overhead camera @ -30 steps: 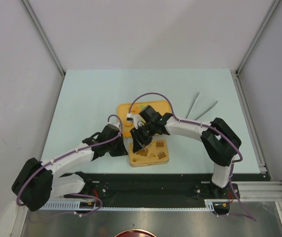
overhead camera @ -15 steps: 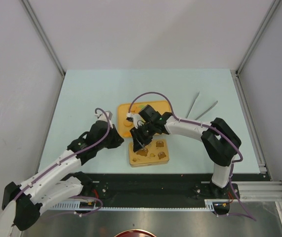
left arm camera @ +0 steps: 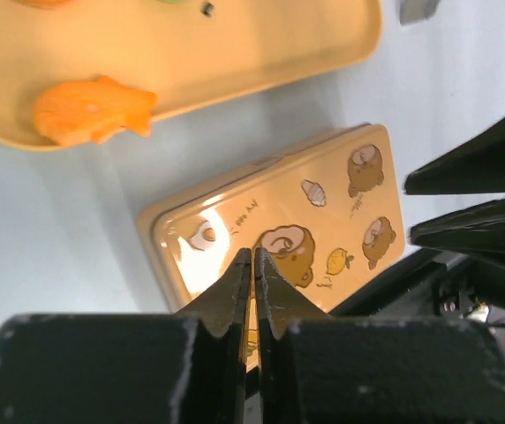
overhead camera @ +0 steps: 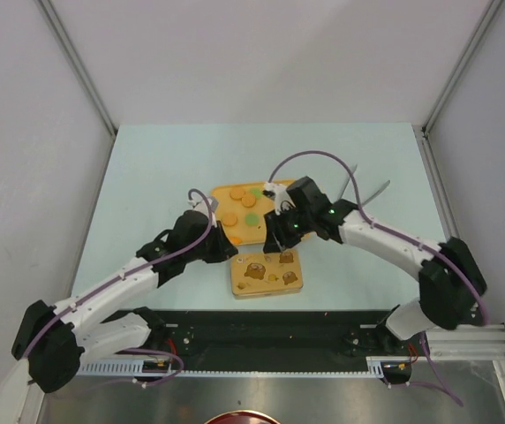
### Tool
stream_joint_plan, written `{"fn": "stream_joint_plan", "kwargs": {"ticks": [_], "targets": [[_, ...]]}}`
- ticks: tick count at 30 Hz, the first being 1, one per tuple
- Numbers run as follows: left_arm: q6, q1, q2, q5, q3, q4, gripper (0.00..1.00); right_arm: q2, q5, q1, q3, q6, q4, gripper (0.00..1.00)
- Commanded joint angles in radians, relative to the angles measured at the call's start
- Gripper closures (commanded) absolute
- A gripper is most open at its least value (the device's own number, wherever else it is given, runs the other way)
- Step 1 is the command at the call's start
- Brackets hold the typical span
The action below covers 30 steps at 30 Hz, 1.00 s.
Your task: Pack the cookies
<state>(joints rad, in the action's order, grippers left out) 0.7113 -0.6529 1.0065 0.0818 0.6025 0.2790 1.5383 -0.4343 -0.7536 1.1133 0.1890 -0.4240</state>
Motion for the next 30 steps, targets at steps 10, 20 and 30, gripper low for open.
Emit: {"fn": "stream_joint_plan", "kwargs": {"ticks": [10, 20, 30], "targets": [[0.013, -0.063, 0.136, 0.133, -0.004, -0.167, 0.94, -0.215, -0.227, 0.028, -0.481, 0.273, 0.548, 0.63], [0.025, -0.068, 0.187, 0.147, -0.032, -0.173, 0.94, -0.126, -0.251, 0.042, -0.615, 0.332, 0.732, 0.64], [0.039, -0.073, 0.222, 0.154, -0.067, -0.193, 0.95, -0.024, -0.253, 0.051, -0.699, 0.357, 0.835, 0.64]]}}
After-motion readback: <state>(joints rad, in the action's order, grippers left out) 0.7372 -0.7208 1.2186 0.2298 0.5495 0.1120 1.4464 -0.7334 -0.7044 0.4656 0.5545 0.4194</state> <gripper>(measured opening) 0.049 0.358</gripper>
